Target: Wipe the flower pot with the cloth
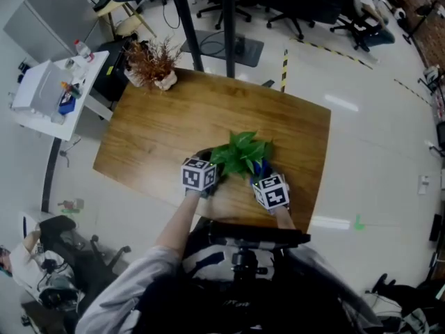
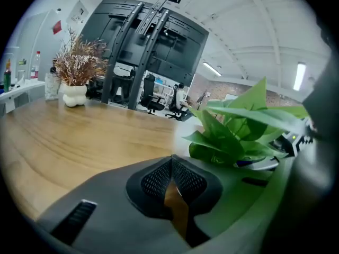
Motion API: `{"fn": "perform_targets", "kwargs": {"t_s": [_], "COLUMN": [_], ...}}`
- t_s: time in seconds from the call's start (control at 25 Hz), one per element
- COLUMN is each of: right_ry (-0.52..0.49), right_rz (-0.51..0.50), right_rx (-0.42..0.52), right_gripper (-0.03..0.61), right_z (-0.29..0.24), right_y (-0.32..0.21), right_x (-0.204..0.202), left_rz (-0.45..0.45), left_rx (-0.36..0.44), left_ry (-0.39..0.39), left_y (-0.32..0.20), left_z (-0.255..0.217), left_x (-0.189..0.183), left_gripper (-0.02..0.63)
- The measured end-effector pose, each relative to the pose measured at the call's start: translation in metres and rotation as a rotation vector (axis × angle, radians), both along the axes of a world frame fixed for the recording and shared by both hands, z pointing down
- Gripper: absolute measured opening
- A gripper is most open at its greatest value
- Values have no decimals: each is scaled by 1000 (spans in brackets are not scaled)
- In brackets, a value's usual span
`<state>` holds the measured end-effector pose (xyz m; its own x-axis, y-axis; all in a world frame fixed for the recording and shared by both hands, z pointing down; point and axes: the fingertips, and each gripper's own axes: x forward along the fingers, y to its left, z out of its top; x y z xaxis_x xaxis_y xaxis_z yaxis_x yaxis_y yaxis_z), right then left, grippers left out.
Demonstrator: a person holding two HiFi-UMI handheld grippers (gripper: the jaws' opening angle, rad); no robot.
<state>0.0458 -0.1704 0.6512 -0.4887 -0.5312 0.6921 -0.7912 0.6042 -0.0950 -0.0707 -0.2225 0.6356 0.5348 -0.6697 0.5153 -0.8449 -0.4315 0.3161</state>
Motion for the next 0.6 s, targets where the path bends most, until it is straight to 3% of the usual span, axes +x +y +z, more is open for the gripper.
{"fn": "perform_targets", "kwargs": {"t_s": [0.6], "right_ry": [34], "right_rz": [-12], "right_rx": [-33], "right_gripper": [80], "right_z": [23], "right_y": [-2], "right_x": [-7], "left_rz": [-26], "left_rx": [-12], "left_ry": [32], "left_y": [25], "left_z": [5], "left_x": [3], "left_gripper": [0]}}
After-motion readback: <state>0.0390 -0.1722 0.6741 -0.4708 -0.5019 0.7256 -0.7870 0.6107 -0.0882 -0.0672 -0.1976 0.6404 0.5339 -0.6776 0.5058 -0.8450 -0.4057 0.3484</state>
